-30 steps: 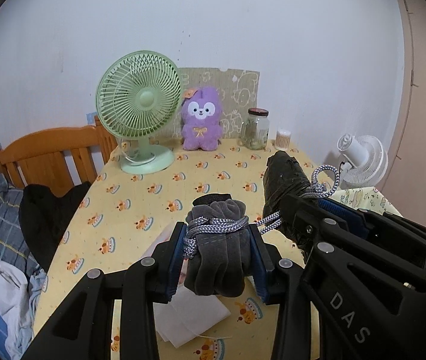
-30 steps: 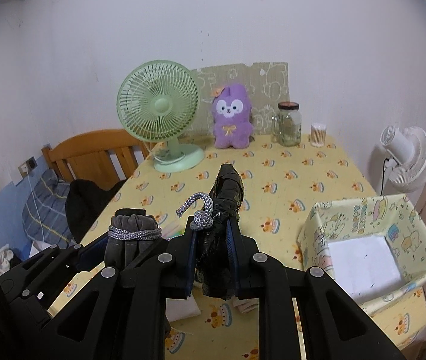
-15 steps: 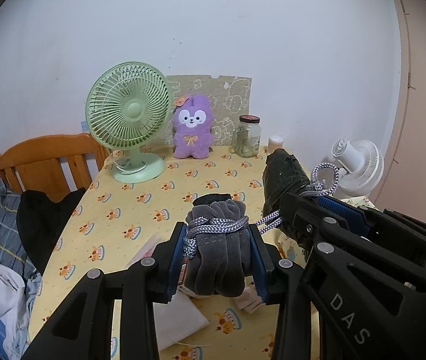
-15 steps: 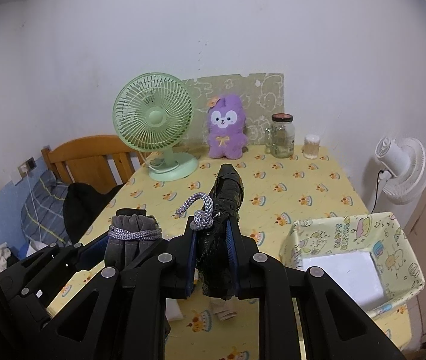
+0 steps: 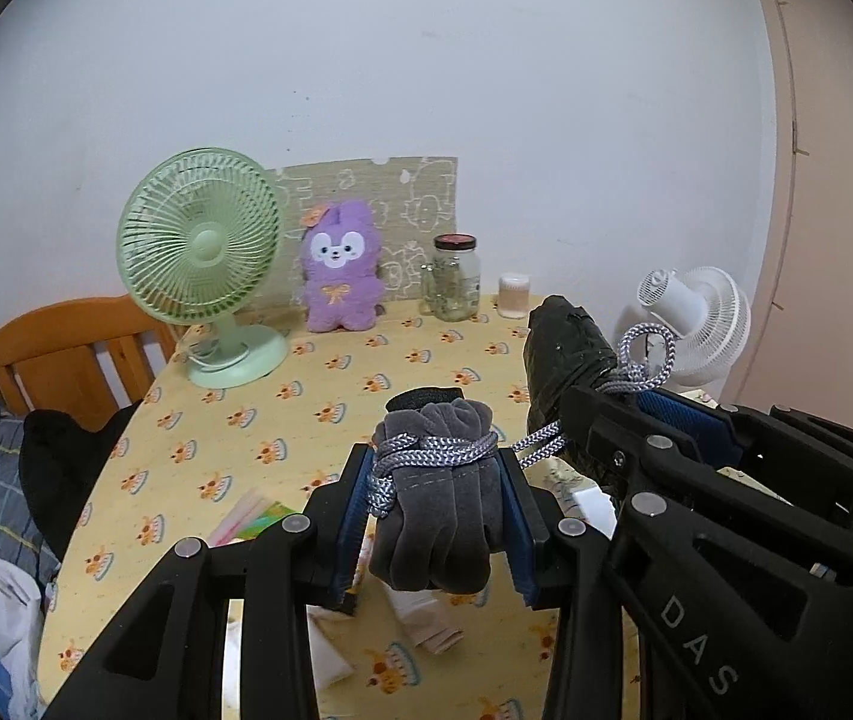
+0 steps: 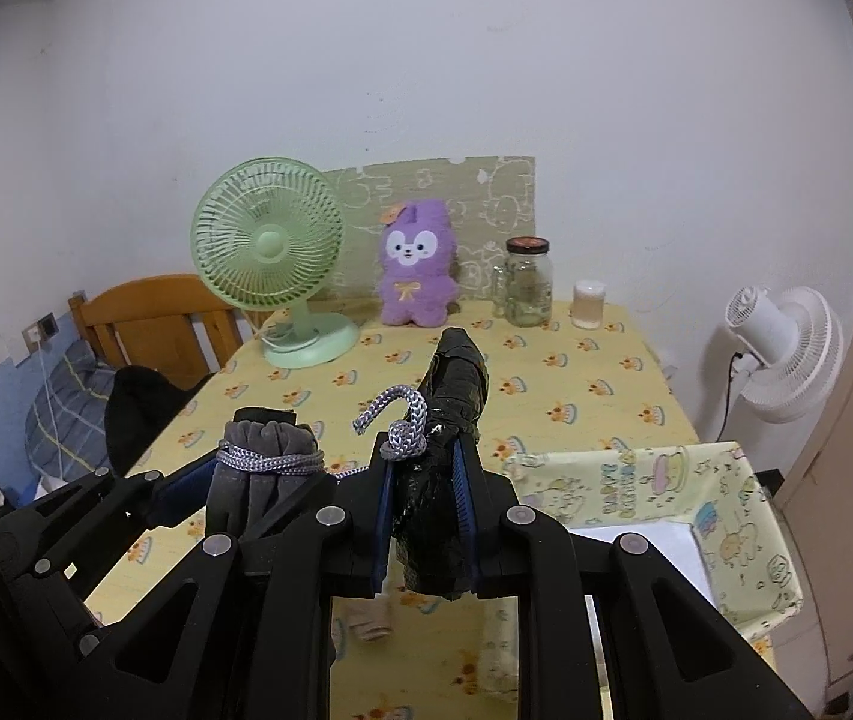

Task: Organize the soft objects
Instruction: 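Lift both held items and carry them over the patterned paper box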

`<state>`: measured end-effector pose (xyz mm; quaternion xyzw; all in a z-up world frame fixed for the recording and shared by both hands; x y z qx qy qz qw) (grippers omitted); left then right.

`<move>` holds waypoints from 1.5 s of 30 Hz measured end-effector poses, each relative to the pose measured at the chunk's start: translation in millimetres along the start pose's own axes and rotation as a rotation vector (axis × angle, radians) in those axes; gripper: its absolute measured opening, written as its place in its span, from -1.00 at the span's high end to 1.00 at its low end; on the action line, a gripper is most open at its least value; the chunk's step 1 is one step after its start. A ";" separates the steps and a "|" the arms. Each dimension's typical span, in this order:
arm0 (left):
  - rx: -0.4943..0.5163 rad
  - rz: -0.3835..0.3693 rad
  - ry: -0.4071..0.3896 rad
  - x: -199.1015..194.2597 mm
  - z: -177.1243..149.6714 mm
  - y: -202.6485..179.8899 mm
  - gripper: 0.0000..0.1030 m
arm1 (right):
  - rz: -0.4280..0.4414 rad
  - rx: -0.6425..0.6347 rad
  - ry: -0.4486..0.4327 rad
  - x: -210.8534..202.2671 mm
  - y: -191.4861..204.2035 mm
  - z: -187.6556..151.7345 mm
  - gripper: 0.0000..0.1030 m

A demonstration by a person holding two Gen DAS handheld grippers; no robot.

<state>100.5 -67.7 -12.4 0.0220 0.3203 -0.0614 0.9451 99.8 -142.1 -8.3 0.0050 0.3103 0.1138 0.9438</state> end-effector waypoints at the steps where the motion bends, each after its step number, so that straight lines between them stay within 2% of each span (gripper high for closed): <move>1: 0.004 -0.004 0.001 1.9 0.4 -3.5 0.21 | -0.002 0.002 0.001 0.3 -4.4 -0.4 0.58; 25: 0.071 -0.105 0.032 38.7 8.1 -82.6 0.21 | -0.094 0.044 0.000 -2.4 -86.9 -10.3 0.58; 36: 0.128 -0.166 0.108 72.5 1.2 -121.0 0.21 | -0.146 0.111 0.055 11.9 -130.0 -29.8 0.58; 42: 0.164 -0.175 0.177 88.8 -7.6 -134.8 0.15 | -0.150 0.157 0.105 26.4 -147.5 -44.4 0.58; 44: 0.176 -0.166 0.204 94.6 -9.6 -137.8 0.01 | -0.150 0.168 0.115 30.3 -152.0 -47.1 0.58; 45: 0.184 -0.161 0.222 98.0 -10.3 -139.3 -0.12 | -0.152 0.175 0.122 32.9 -154.8 -48.6 0.58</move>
Point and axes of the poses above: each gripper's, at about its wrist camera, not at the fingertips, and x roughly the way its jaws point, y to its left, z to its top, the point moved 3 cm from there along x, roughly the way its jaws point, and after that the axes turned 6 degrees about y, right-handed, at the moved point
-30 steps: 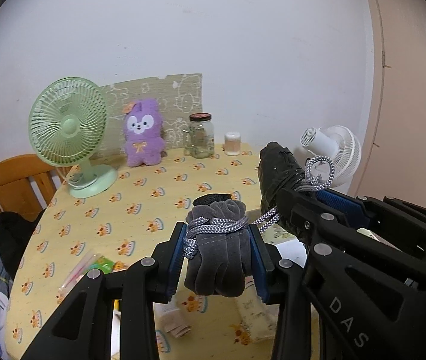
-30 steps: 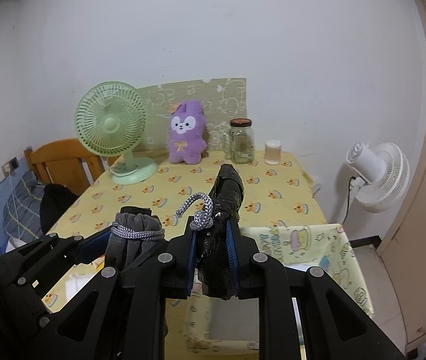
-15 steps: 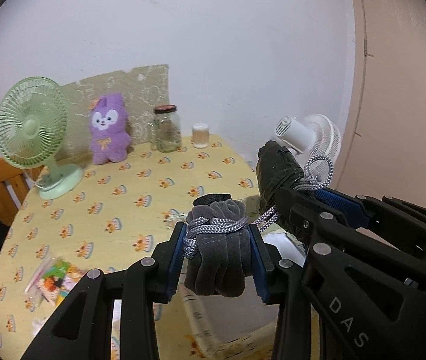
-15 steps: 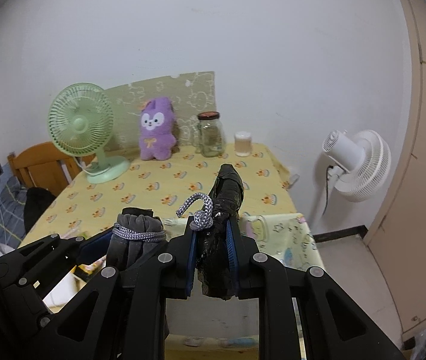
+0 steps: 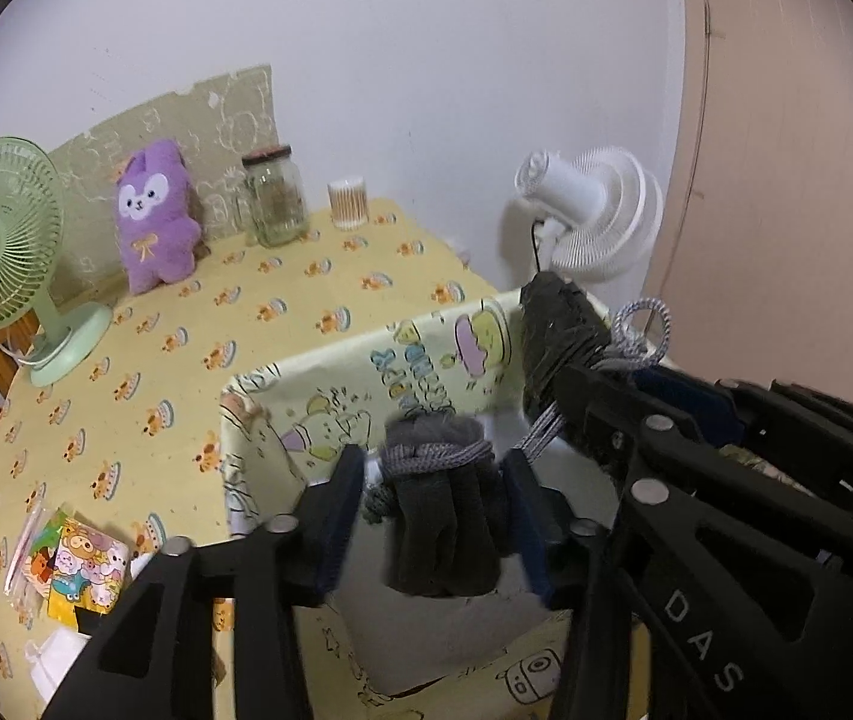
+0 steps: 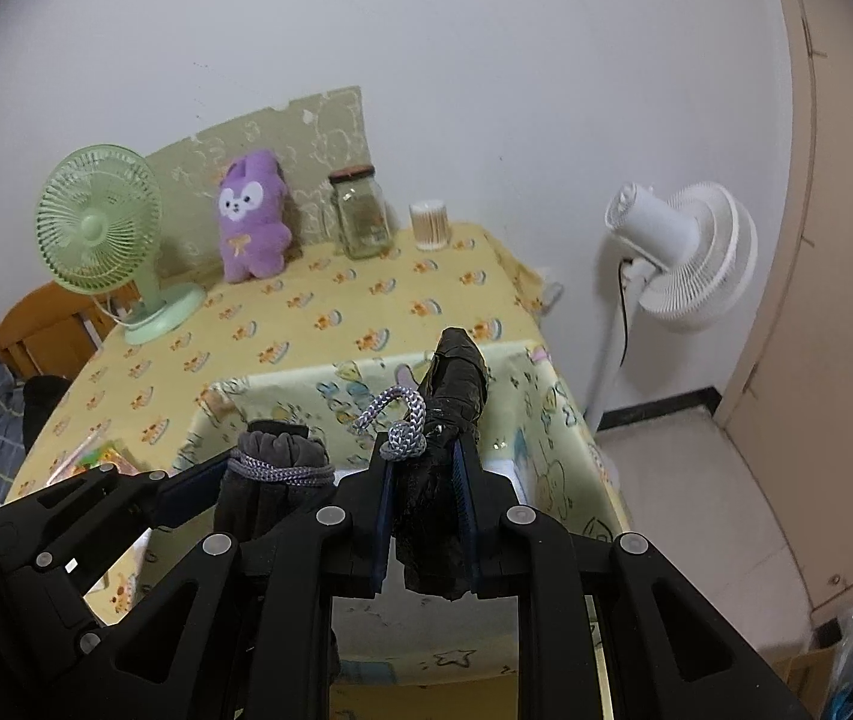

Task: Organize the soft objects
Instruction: 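Lift both held items and carry them over the patterned paper box, then open both grippers to drop the items into the box, then withdraw both grippers from the box back toward the remaining items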

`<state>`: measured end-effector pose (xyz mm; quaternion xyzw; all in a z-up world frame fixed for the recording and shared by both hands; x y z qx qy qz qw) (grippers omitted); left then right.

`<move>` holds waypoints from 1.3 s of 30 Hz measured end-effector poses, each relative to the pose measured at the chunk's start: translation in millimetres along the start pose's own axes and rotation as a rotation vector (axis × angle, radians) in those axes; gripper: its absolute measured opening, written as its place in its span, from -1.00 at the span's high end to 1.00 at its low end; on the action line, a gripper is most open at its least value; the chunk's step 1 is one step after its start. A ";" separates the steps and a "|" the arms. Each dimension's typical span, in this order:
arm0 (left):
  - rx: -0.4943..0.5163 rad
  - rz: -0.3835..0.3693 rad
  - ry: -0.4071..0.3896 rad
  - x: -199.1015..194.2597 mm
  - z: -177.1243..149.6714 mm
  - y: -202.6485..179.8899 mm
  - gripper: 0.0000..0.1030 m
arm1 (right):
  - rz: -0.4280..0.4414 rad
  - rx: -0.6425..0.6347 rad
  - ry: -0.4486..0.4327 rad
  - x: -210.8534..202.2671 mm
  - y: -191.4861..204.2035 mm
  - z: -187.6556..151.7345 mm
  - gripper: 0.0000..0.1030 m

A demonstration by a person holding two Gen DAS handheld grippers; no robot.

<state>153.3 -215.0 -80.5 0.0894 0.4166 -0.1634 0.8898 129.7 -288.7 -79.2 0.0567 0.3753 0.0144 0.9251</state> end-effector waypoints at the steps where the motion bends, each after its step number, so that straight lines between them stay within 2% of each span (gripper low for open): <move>1: 0.004 0.003 0.018 2.7 0.0 -0.8 -0.19 | 0.000 0.004 0.007 2.6 -1.3 -0.2 0.58; 4: 0.012 0.016 0.087 9.5 -1.4 -2.8 -0.21 | 0.009 0.025 0.036 11.2 -3.9 -0.2 0.58; 6: 0.013 0.010 0.101 11.1 -1.6 -4.8 -0.26 | 0.002 0.032 0.045 15.8 -6.1 0.5 0.52; 8: 0.020 0.003 0.100 10.9 -1.2 -6.8 -0.33 | -0.014 0.037 0.050 19.6 -7.7 2.0 0.29; 10: 0.039 -0.010 0.094 9.8 -0.9 -10.4 -0.46 | -0.009 0.041 0.061 23.7 -9.3 1.8 -0.37; 11: 0.042 -0.005 0.089 9.6 -0.2 -10.0 -0.46 | 0.000 0.040 0.064 24.9 -9.5 2.2 -0.47; 13: 0.052 0.008 0.090 9.4 0.3 -10.7 -0.49 | 0.019 0.035 0.084 28.4 -8.9 3.0 -0.53; 18: 0.031 -0.013 0.110 10.1 1.7 -4.8 -0.50 | 0.017 0.030 0.110 29.0 -4.5 4.7 -0.62; 27: 0.018 0.004 0.073 -2.4 1.2 4.1 -0.67 | -0.012 0.013 0.065 12.8 7.1 6.9 -0.77; 39: -0.003 0.011 0.016 -29.6 -0.5 20.2 -0.86 | -0.038 -0.014 0.016 -14.9 25.8 12.6 -0.81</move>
Point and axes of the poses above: each gripper's, at about its wrist camera, not at the fingertips, and x roughly the way its jaws point, y to its left, z to its top, the point moved 3 cm from there along x, roughly the way its jaws point, and after that the axes turned 6 degrees about y, right-handed, at the moved point
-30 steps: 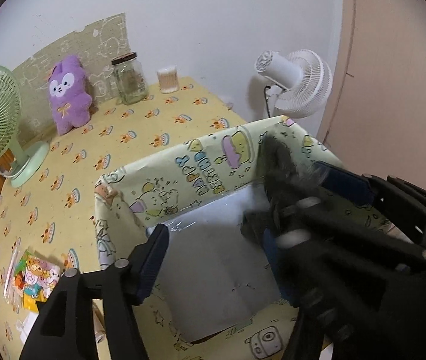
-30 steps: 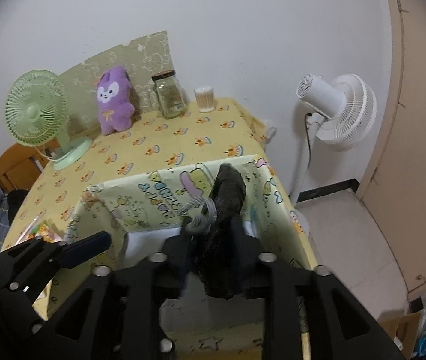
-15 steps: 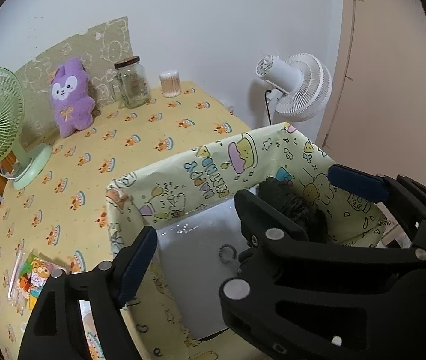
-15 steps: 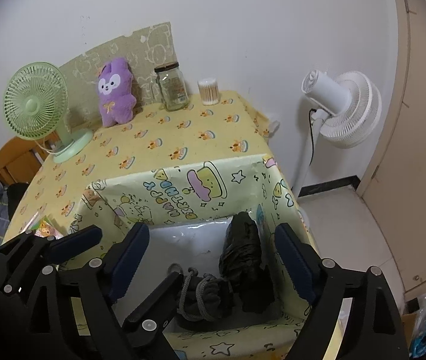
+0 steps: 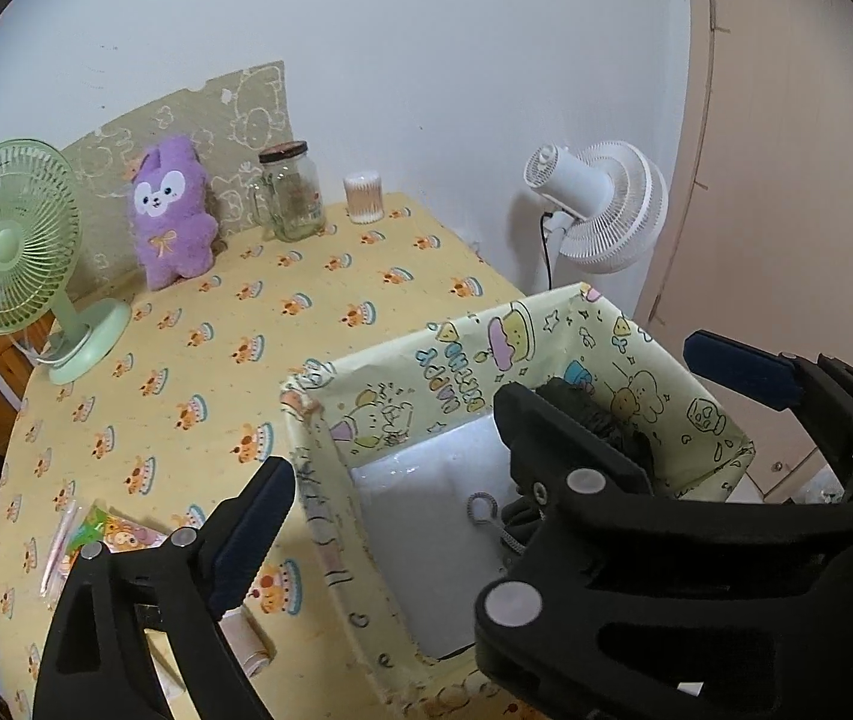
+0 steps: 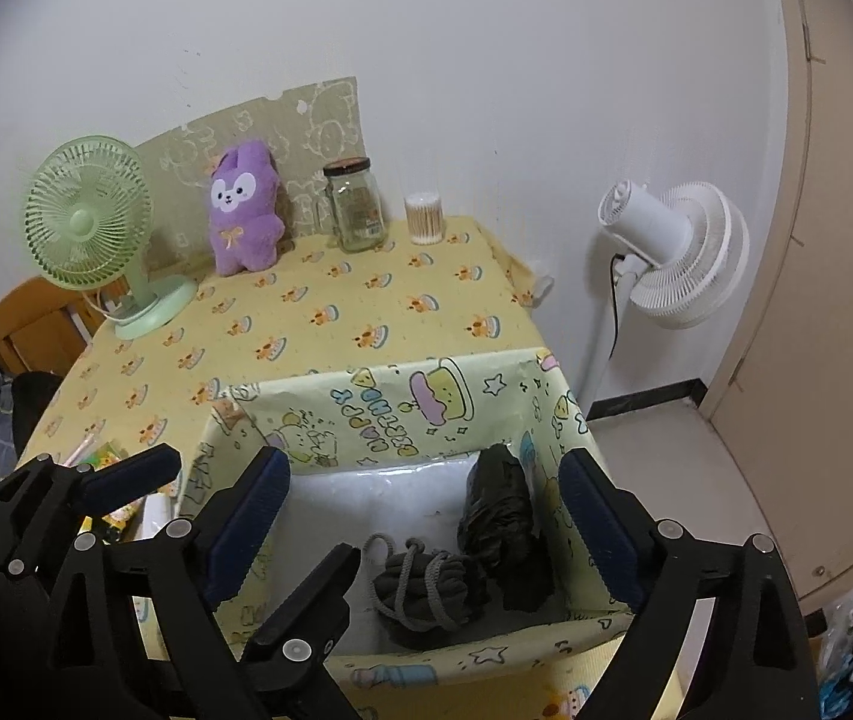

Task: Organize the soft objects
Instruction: 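Withdraw both grippers from the box back toward the remaining items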

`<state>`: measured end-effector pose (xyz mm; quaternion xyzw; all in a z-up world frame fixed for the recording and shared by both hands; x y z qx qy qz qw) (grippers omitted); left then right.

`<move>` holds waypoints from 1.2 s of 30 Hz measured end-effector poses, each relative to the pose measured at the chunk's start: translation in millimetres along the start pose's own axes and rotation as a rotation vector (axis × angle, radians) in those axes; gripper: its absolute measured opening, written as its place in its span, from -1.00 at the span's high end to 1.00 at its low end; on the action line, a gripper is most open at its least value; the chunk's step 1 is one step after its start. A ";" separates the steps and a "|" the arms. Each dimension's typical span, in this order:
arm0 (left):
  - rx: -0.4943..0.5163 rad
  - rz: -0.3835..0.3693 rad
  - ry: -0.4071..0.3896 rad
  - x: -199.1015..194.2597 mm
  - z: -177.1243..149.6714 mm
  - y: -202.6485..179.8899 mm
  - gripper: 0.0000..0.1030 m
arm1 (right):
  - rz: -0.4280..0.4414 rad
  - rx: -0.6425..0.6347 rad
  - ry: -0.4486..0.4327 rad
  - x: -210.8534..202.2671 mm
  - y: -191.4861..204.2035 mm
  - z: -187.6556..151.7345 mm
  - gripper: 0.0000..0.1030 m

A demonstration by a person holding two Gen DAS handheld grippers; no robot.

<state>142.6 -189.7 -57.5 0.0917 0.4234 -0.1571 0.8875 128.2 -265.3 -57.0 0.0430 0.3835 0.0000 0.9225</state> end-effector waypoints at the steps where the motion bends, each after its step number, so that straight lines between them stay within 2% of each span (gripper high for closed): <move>1: -0.003 0.002 -0.007 -2.6 -0.3 1.6 -0.87 | -0.001 -0.004 -0.006 -2.9 1.8 0.5 -0.81; 14: -0.031 0.022 -0.096 -37.1 -2.9 22.1 -0.98 | -0.039 -0.063 -0.124 -41.2 28.4 6.4 -0.96; 28: -0.055 0.023 -0.187 -76.6 -16.0 47.2 -0.98 | -0.068 -0.019 -0.202 -76.6 58.9 0.3 -0.98; 36: -0.072 0.040 -0.233 -92.6 -30.9 65.4 -0.98 | -0.049 -0.044 -0.204 -84.4 84.7 -6.5 -0.98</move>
Point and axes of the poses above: each gripper's, at about its wrist camera, not at the fingertips, and x roughly the way its jaws point, y to its left, z to its top, the point moved 3 cm from there along x, roughly the way its jaws point, and after that the axes turned 6 degrees about y, right-handed, at the moved point
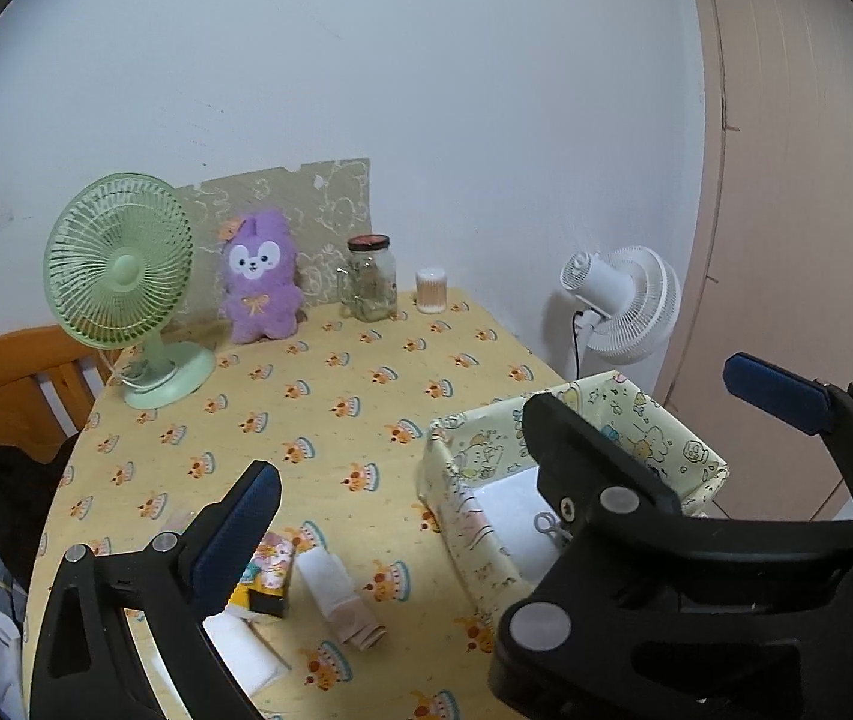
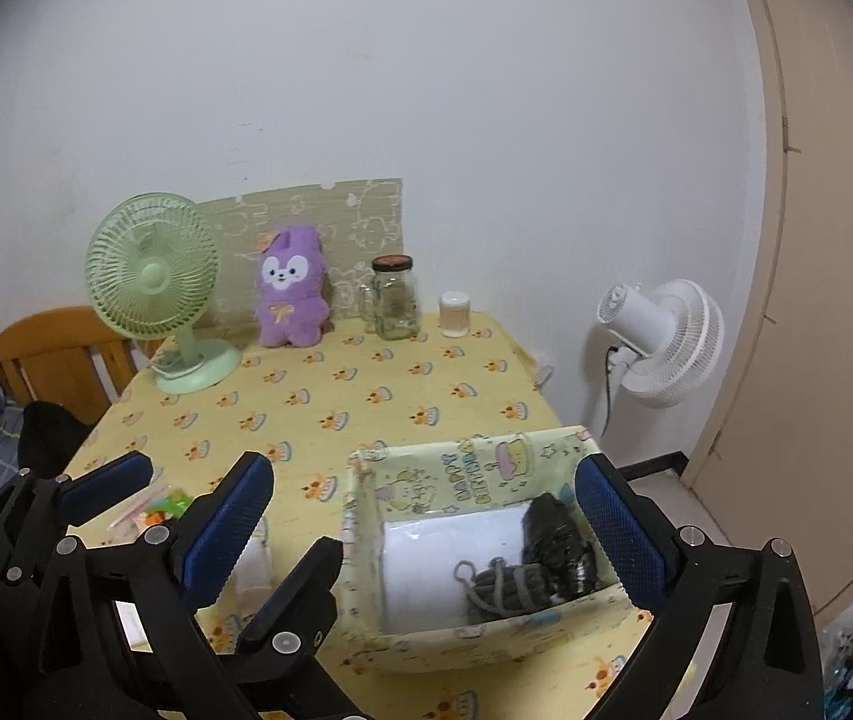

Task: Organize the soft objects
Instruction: 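Withdraw both grippers from the box back toward the remaining items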

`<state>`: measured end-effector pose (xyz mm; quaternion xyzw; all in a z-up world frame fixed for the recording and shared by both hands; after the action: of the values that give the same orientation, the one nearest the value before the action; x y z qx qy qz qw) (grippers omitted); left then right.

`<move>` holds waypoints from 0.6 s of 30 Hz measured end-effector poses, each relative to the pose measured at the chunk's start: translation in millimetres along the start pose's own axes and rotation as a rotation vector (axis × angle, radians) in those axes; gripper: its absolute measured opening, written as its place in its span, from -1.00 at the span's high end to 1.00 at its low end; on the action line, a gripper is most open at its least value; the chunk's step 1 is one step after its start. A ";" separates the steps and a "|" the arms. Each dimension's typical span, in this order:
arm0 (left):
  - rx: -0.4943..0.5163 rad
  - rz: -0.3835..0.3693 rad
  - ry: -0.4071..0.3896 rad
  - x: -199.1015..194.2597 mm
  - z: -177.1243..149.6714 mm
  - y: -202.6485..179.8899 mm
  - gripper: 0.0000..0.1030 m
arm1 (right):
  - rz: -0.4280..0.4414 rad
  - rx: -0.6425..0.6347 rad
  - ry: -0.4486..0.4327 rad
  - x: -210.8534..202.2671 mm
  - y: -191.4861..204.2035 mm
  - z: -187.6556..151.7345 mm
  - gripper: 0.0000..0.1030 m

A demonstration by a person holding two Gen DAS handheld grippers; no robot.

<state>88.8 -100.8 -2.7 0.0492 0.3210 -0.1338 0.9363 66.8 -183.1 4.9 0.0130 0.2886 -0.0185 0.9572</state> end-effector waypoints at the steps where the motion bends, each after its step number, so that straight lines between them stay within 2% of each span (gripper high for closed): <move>1: 0.002 0.013 -0.008 -2.9 -1.2 2.7 -0.98 | 0.003 -0.001 0.001 -1.1 3.6 -0.7 -0.98; 9: -0.021 0.030 -0.061 -24.8 -9.2 25.9 -0.98 | 0.018 -0.016 -0.037 -16.0 31.8 -4.4 -0.98; 18: -0.053 0.077 -0.076 -34.9 -25.4 49.9 -0.97 | 0.086 -0.043 -0.045 -14.6 63.9 -12.9 -0.98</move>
<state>61.5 -40.8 -1.0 0.0318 0.2866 -0.0909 0.9532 50.3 -118.4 3.1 0.0045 0.2663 0.0287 0.9635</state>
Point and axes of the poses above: each gripper's, at about its wrist camera, not at the fingertips, and x roughly the way its jaws point, y to its left, z to its top, the point moved 3 cm from there along x, roughly the way its jaws point, and after that the axes turned 6 degrees about y, right-handed, at the moved point
